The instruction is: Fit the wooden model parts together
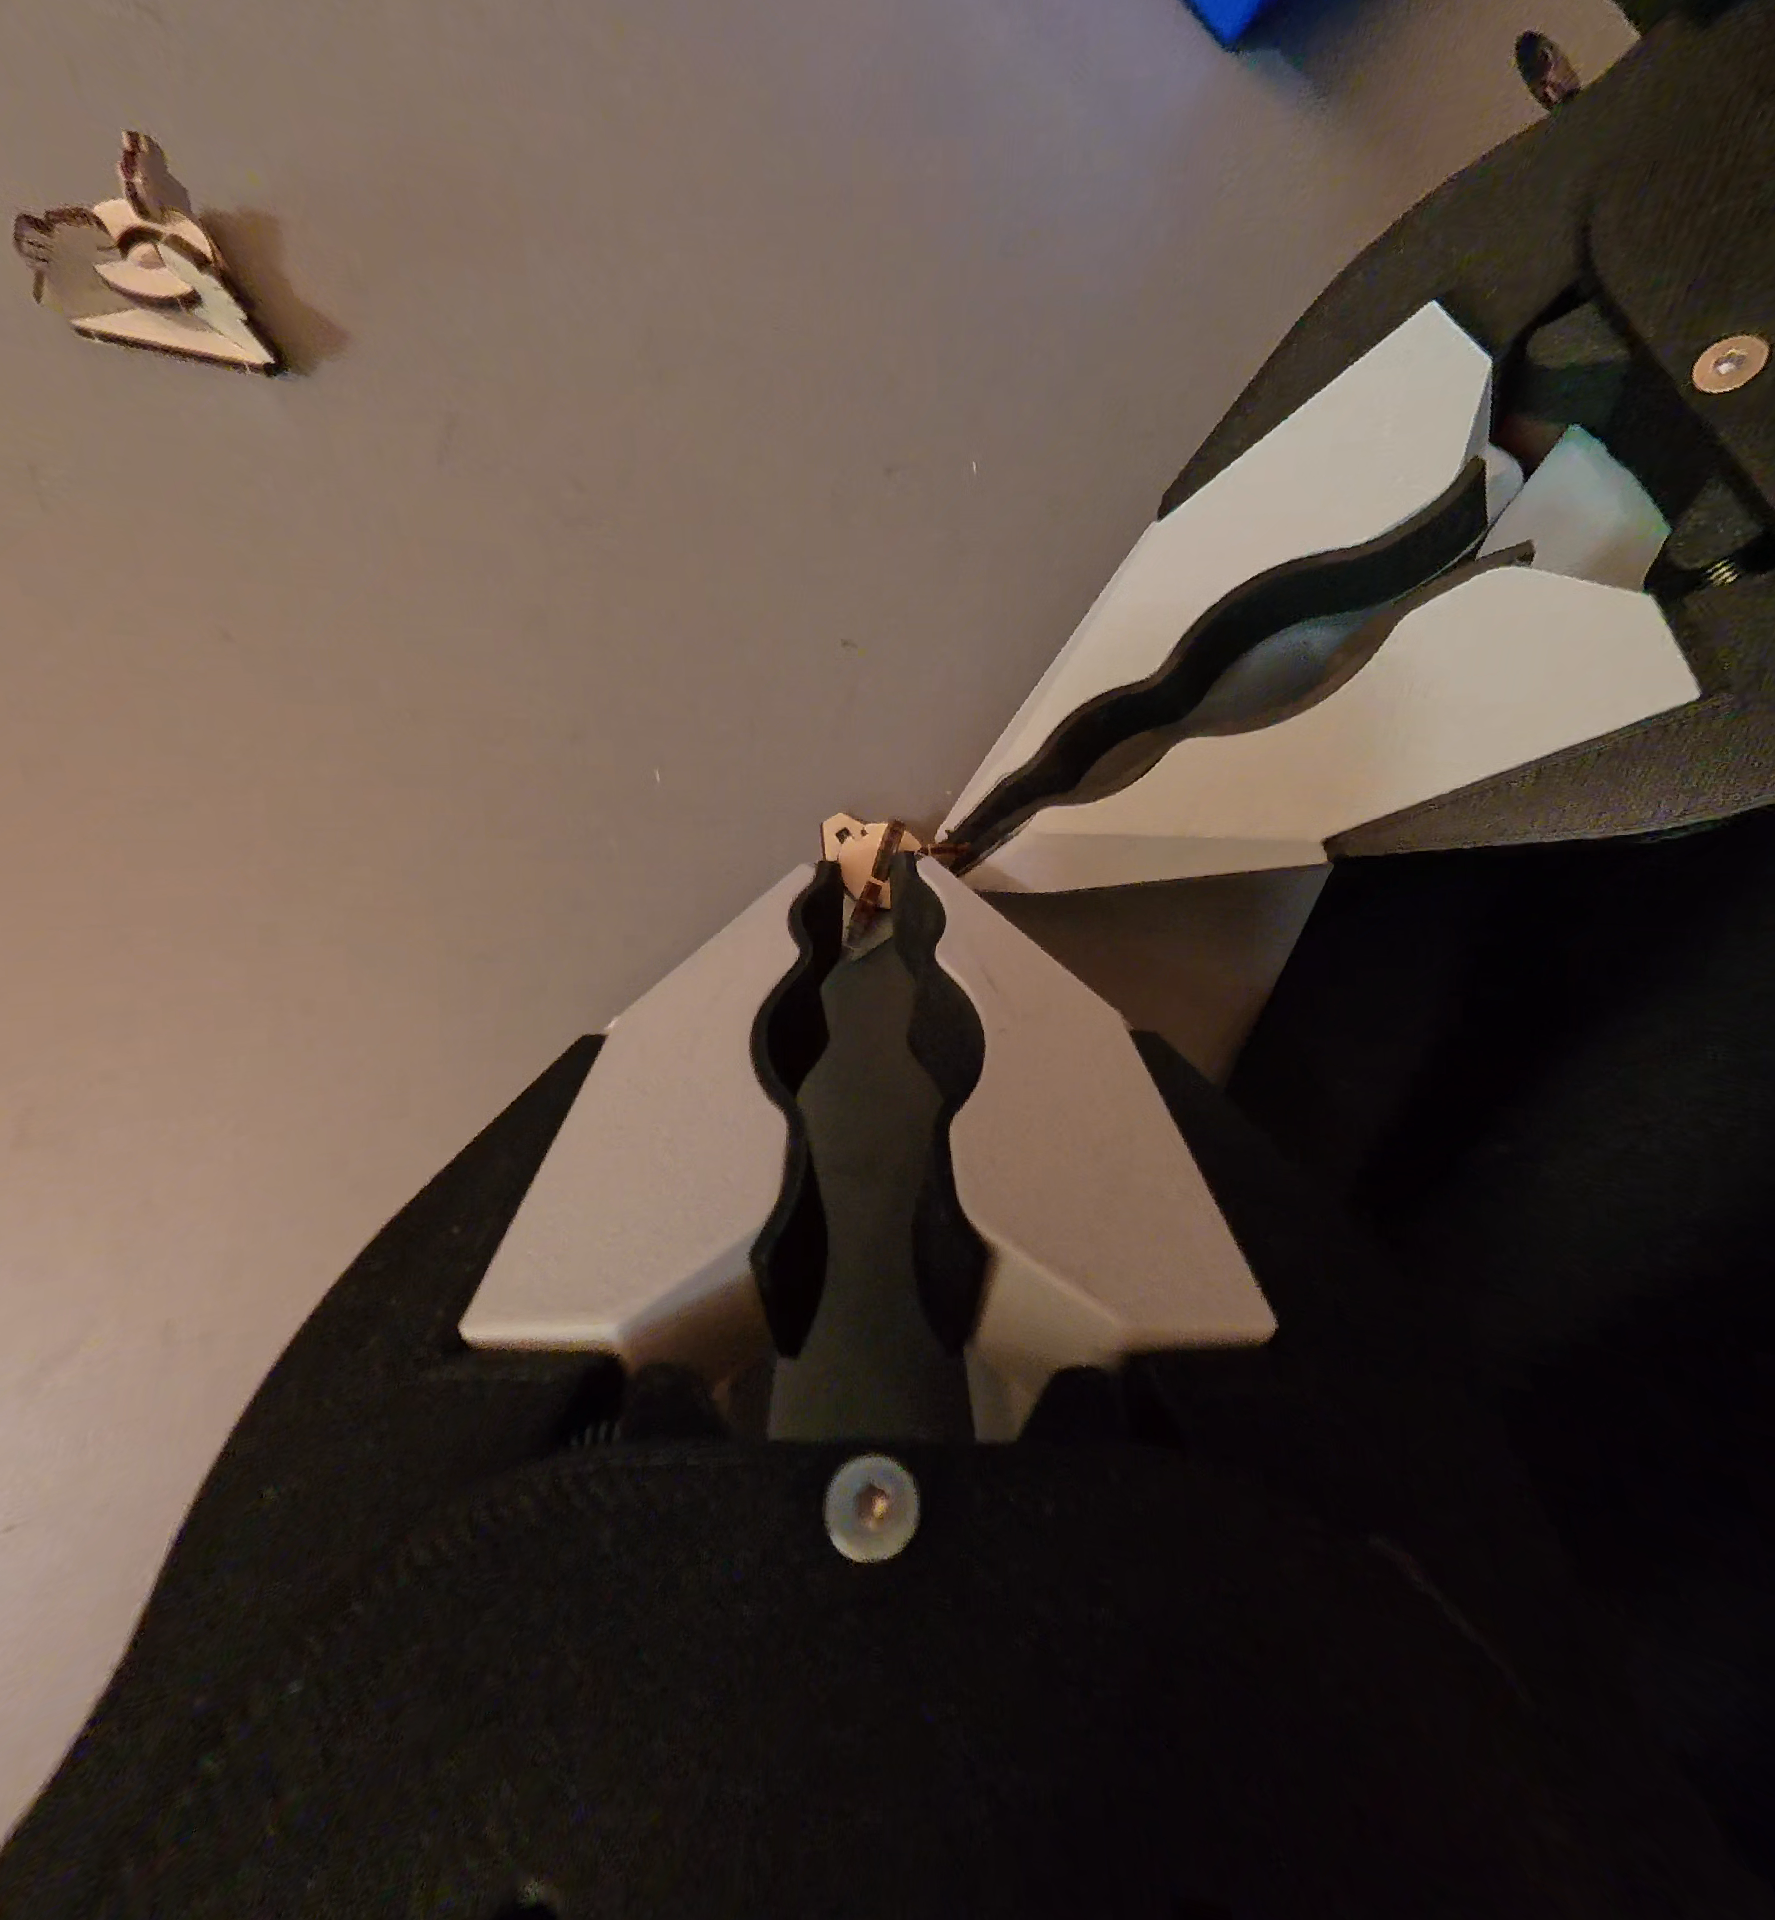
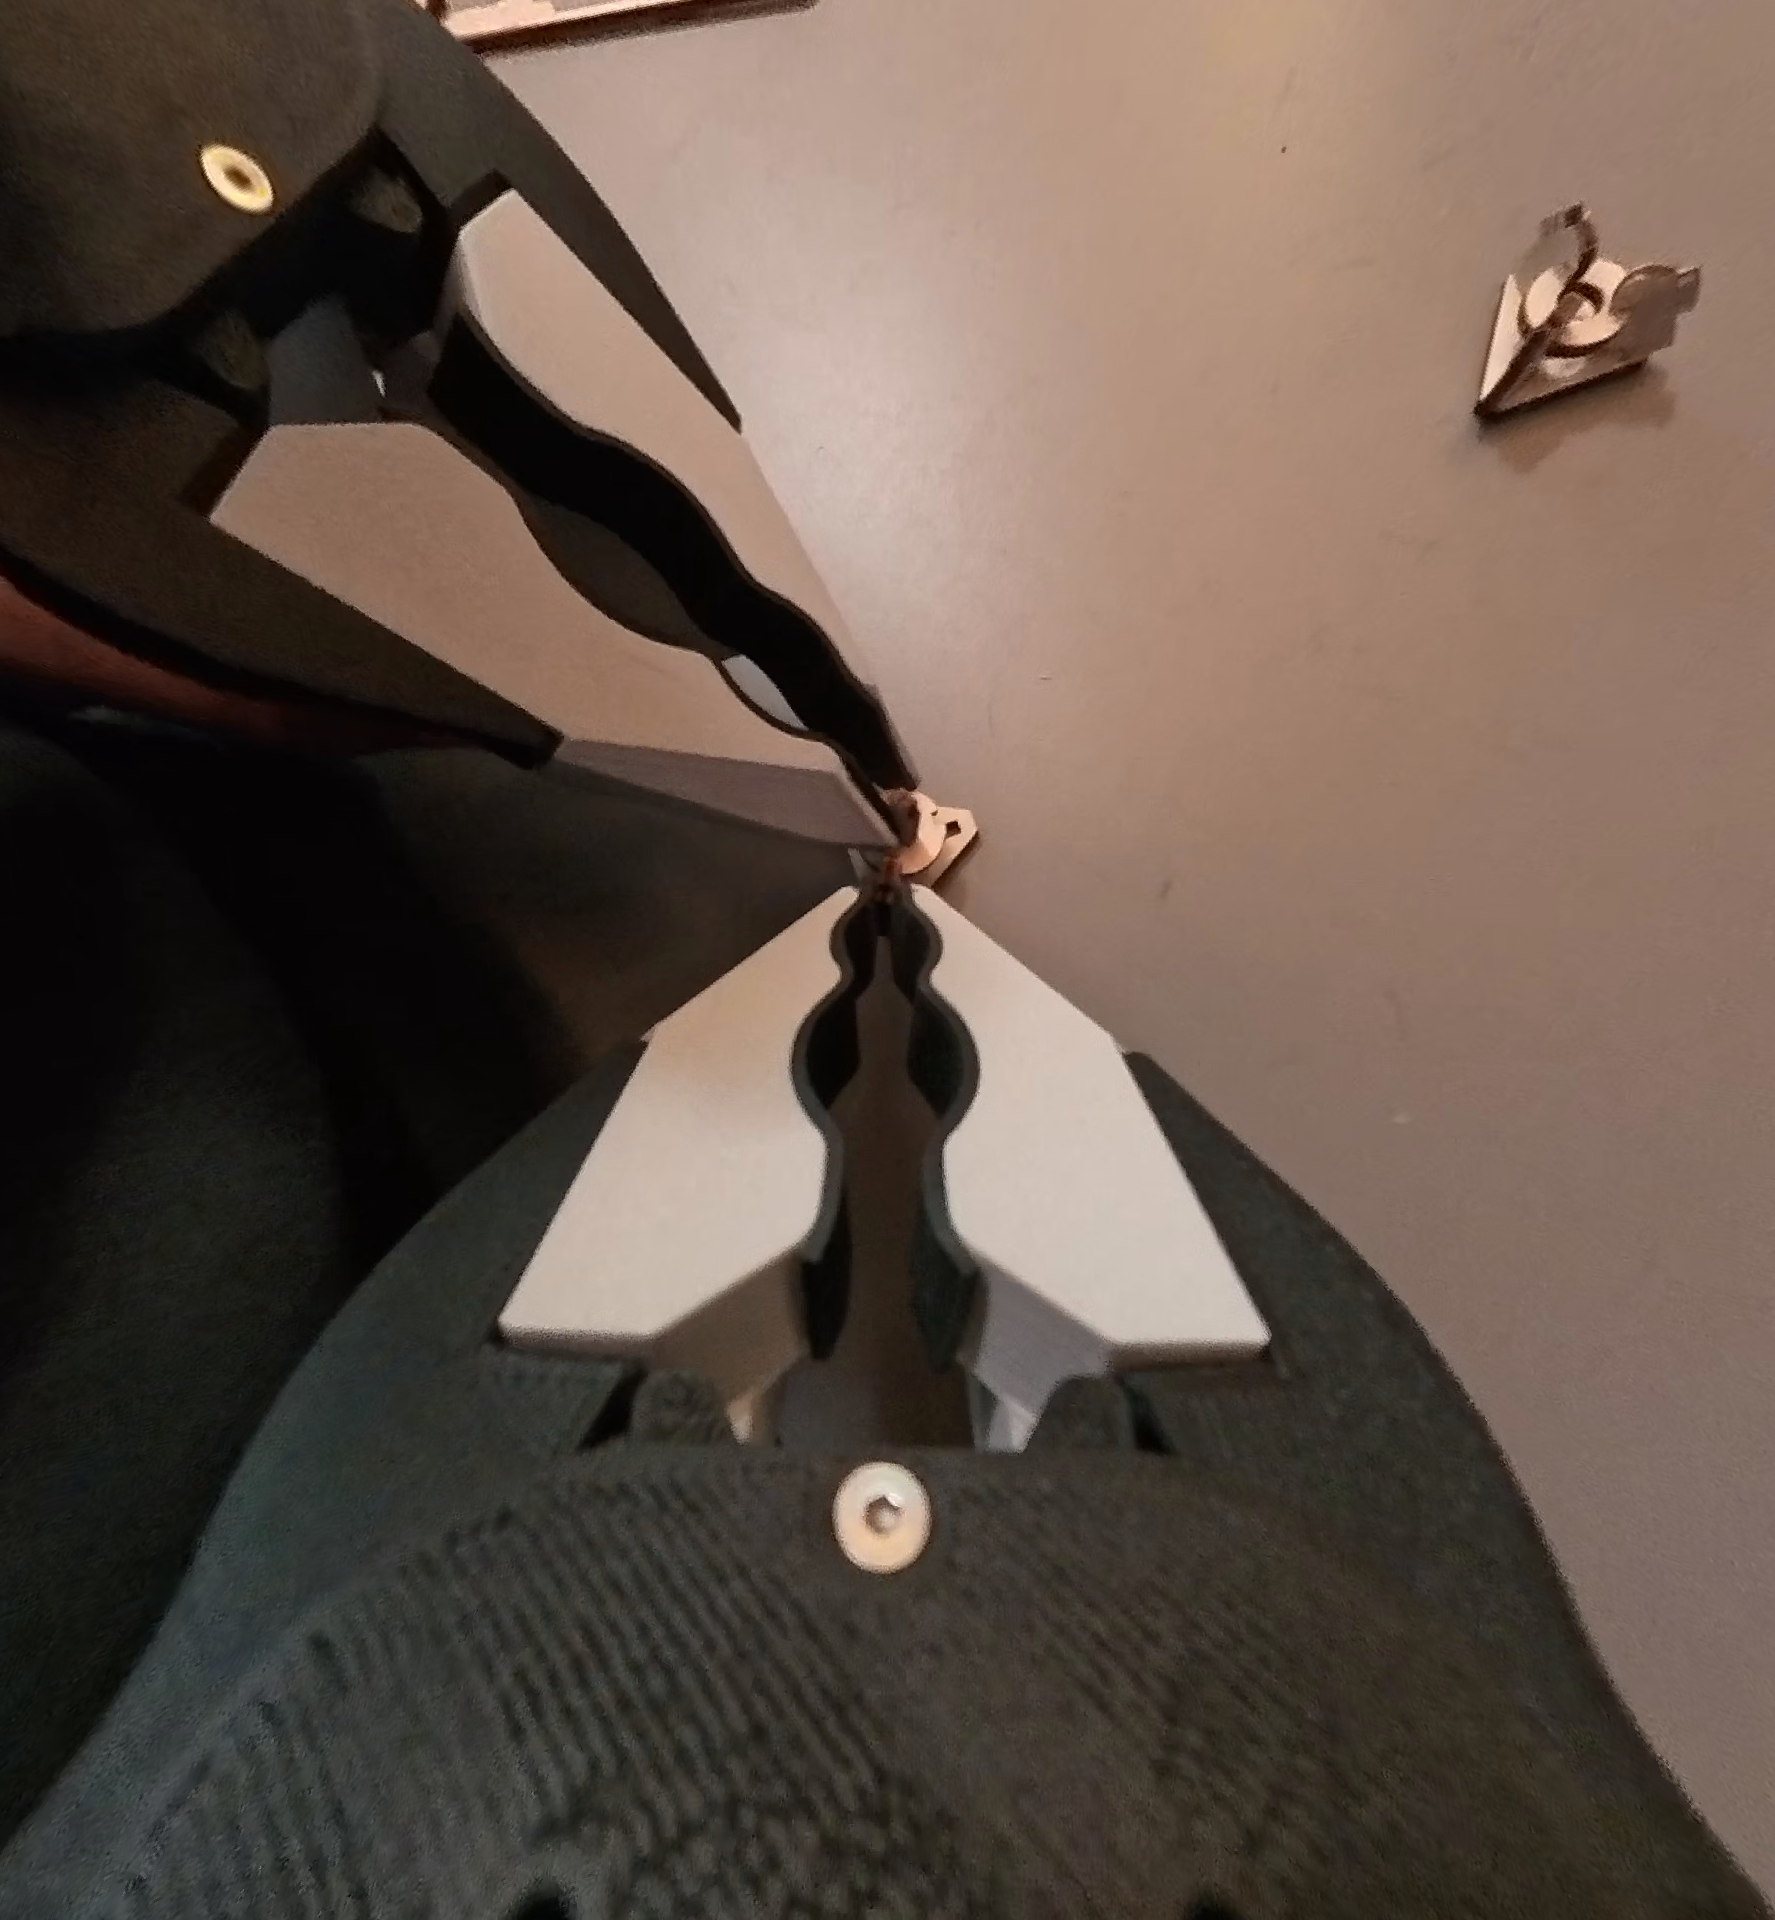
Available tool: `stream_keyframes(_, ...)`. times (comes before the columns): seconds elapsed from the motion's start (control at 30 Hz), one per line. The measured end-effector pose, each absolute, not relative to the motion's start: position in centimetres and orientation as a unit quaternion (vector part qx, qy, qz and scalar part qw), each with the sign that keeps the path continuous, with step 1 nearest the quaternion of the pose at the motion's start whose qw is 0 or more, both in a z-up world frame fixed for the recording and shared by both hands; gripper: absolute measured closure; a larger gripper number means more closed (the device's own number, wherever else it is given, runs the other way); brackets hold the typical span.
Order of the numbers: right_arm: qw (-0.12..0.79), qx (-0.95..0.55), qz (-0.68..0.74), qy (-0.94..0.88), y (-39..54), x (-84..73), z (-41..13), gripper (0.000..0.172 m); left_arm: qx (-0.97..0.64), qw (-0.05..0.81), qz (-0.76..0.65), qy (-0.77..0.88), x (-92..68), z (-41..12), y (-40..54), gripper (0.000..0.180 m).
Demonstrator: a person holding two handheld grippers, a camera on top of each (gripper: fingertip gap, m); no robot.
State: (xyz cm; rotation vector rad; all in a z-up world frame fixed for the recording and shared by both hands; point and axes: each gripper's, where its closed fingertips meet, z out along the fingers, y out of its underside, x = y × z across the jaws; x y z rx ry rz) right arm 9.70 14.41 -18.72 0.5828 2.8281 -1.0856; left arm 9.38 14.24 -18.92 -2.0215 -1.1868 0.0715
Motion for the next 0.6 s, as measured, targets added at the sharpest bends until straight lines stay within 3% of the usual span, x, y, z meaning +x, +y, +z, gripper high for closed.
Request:
stream_keyframes(0.3, -0.019, 0.145, -0.396, 0.907, 14.31, 9.74, -18.71, 0.170, -0.790, 0.397, 0.038, -0.465, 9.40, -18.95, 14.09, 0.170)
stream_keyframes(0.6, 0.068, 0.179, -0.427, 0.884, 14.11, 9.89, -18.72, 0.169, -0.778, 0.412, 0.034, -0.472, 9.43, -18.99, 13.92, 0.169)
